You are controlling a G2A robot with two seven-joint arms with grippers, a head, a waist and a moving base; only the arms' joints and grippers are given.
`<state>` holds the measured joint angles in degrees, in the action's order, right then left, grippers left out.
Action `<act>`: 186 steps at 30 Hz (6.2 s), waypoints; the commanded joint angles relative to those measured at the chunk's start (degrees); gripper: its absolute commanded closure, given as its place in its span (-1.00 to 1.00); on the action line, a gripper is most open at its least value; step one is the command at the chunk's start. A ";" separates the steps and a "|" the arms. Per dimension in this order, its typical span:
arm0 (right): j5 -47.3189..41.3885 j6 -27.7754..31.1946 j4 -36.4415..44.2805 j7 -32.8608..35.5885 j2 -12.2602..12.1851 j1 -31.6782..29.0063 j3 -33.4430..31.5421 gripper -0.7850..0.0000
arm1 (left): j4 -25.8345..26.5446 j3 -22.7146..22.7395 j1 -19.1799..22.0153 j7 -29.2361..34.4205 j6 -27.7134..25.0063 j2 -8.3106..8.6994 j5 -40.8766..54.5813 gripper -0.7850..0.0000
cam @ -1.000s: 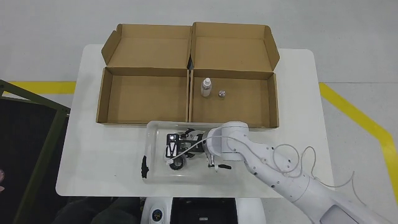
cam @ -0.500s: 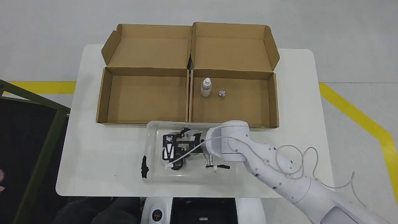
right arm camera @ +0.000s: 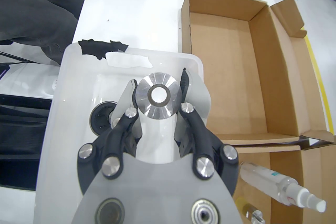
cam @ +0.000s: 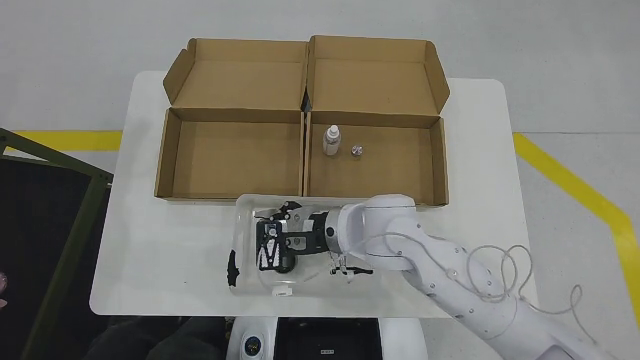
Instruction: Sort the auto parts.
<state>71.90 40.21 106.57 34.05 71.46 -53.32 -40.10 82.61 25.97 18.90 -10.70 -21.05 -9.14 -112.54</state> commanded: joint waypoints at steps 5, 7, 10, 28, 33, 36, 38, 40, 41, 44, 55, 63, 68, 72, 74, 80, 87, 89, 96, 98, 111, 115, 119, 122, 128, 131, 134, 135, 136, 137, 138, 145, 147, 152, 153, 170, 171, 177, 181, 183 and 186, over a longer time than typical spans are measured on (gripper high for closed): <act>-0.68 0.28 2.95 -1.66 -0.39 -0.47 -2.52 1.00 | 0.00 0.00 0.00 0.00 0.00 0.00 0.00 -1.00; -0.84 0.39 3.76 -2.27 -0.55 -0.63 -3.55 1.00 | 0.00 0.00 0.00 0.00 0.00 0.00 0.00 -1.00; -0.96 0.44 4.87 -3.24 -0.80 -1.02 -4.99 1.00 | 0.00 0.00 0.00 0.00 0.00 0.00 0.00 -1.00; -3.00 -0.34 4.39 -12.46 -1.30 -1.67 -11.01 1.00 | 0.00 0.00 0.00 0.00 0.00 0.00 0.00 -1.00; -4.40 -0.73 2.16 -13.63 -0.85 -0.11 -10.36 1.00 | 0.00 0.00 0.00 0.00 0.00 0.00 0.00 -1.00; -4.98 -1.20 0.72 -14.08 -0.45 1.12 -9.53 1.00 | 0.00 0.00 0.00 0.00 0.00 0.00 0.00 -1.00; -5.25 -1.82 -0.51 -14.17 -0.14 2.02 -8.92 1.00 | 0.00 0.00 0.00 0.00 0.00 0.00 0.00 -1.00; -5.32 -2.77 -1.90 -14.14 0.22 3.01 -8.20 1.00 | 0.00 0.00 0.00 0.00 0.00 0.00 0.00 -1.00; -5.38 -3.33 -2.59 -14.08 0.41 3.51 -7.84 1.00 | 0.00 0.00 0.00 0.00 0.00 0.00 0.00 -1.00; -5.57 -5.28 -5.09 -13.97 1.08 5.03 -6.60 1.00 | 0.00 0.00 0.00 0.00 0.00 0.00 0.00 -1.00; -8.19 -10.69 -18.35 -13.35 4.37 12.12 -1.49 1.00 | 0.00 0.00 0.00 0.00 0.00 0.00 0.00 -1.00; -8.49 -13.94 -27.67 -12.85 7.40 17.62 2.54 1.00 | 0.00 0.00 0.00 0.00 0.00 0.00 0.00 -1.00; -8.40 -16.25 -33.45 -11.70 9.67 20.76 5.38 1.00 | 0.00 0.00 0.00 0.00 0.00 0.00 0.00 -1.00; -9.09 -17.45 -37.82 -9.98 11.60 23.00 7.49 1.00 | 0.00 0.00 0.00 0.00 0.00 0.00 0.00 -1.00; -9.28 -17.92 -40.04 -9.60 12.51 23.94 8.30 1.00 | 0.00 0.00 0.00 0.00 0.00 0.00 0.00 -1.00; -9.36 -18.44 -45.98 -8.99 14.91 26.12 10.17 1.00 | 0.00 0.00 0.00 0.00 0.00 0.00 0.00 -1.00; -7.88 -18.70 -49.46 -7.51 17.01 27.39 11.78 1.00 | 0.00 0.00 0.00 0.00 0.00 0.00 0.00 -1.00; -7.36 -18.87 -50.29 -7.05 17.56 27.74 12.11 0.95 | 0.00 0.00 0.00 0.00 0.00 0.00 0.00 -1.00; -6.04 -19.18 -53.04 -5.86 19.24 28.54 12.75 0.66 | 0.00 0.00 0.00 0.00 0.00 0.00 0.00 -1.00; -5.90 -19.02 -53.56 -5.86 19.56 28.62 12.76 0.60 | 0.00 0.00 0.00 0.00 0.00 0.00 0.00 -1.00; -3.57 -17.75 -53.05 -5.53 20.44 28.40 11.03 0.15 | 0.00 0.00 0.00 0.00 0.00 0.00 0.00 -1.00; -2.32 -16.95 -49.91 -5.47 20.12 27.93 10.07 0.13 | 0.00 0.00 0.00 0.00 0.00 0.00 0.00 -1.00; -1.05 -15.68 -44.93 -4.71 19.27 26.55 8.33 0.11 | 0.00 0.00 0.00 0.00 0.00 0.00 0.00 -1.00; -0.13 -14.53 -40.77 -3.88 18.43 24.95 6.85 0.11 | 0.00 0.00 0.00 0.00 0.00 0.00 0.00 -1.00; 1.68 -11.63 -30.88 -1.64 16.29 19.94 3.36 0.11 | 0.00 0.00 0.00 0.00 0.00 0.00 0.00 -1.00; 2.56 -9.64 -25.60 -0.26 15.16 16.78 1.72 0.13 | 0.00 0.00 0.00 0.00 0.00 0.00 0.00 -1.00; 2.94 -7.65 -20.90 0.83 14.09 13.38 0.15 0.12 | 0.00 0.00 0.00 0.00 0.00 0.00 0.00 -1.00; 3.11 -7.09 -19.54 1.12 13.75 12.30 -0.38 0.11 | 0.00 0.00 0.00 0.00 0.00 0.00 0.00 -1.00; 3.30 -6.82 -18.71 1.41 13.53 11.61 -0.73 0.11 | 0.00 0.00 0.00 0.00 0.00 0.00 0.00 -1.00; 3.50 -6.08 -16.86 1.75 13.11 10.06 -1.28 0.11 | 0.00 0.00 0.00 0.00 0.00 0.00 0.00 -1.00; 3.70 -5.61 -15.57 1.97 12.79 8.96 -1.78 0.11 | 0.00 0.00 0.00 0.00 0.00 0.00 0.00 -1.00; 7.09 -3.21 -7.79 2.69 10.77 1.93 -4.61 0.07 | 0.00 0.00 0.00 0.00 0.00 0.00 0.00 -1.00; 8.06 -2.01 -5.51 2.69 10.11 -0.53 -5.34 0.07 | 0.00 0.00 0.00 0.00 0.00 0.00 0.00 -1.00; 9.74 0.70 -1.31 2.84 8.74 -5.29 -7.14 0.05 | 0.00 0.00 0.00 0.00 0.00 0.00 0.00 -1.00; 9.63 1.33 -0.52 2.57 8.49 -6.33 -7.41 0.05 | 0.00 0.00 0.00 0.00 0.00 0.00 0.00 -1.00; 12.57 7.22 3.45 0.18 5.22 -17.15 -10.22 0.02 | 0.00 0.00 0.00 0.00 0.00 0.00 0.00 -1.00; 12.64 7.30 3.47 0.10 5.14 -17.38 -10.27 0.01 | 0.00 0.00 0.00 0.00 0.00 0.00 0.00 -1.00; 13.82 8.59 3.93 0.11 4.47 -18.67 -9.88 0.00 | 0.00 0.00 0.00 0.00 0.00 0.00 0.00 -1.00; 14.49 8.59 3.32 0.15 4.24 -18.84 -9.04 -0.01 | 0.00 0.00 0.00 0.00 0.00 0.00 0.00 -1.00; 14.62 8.59 2.93 0.15 4.16 -18.82 -8.79 -0.04 | 0.00 0.00 0.00 0.00 0.00 0.00 0.00 -1.00; 14.84 8.41 2.19 0.19 4.01 -18.72 -8.55 -0.11 | 0.00 0.00 0.00 0.00 0.00 0.00 0.00 -1.00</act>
<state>86.77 48.64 108.93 34.29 75.51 -72.06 -48.68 82.61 25.97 18.90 -10.70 -21.05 -9.14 -112.54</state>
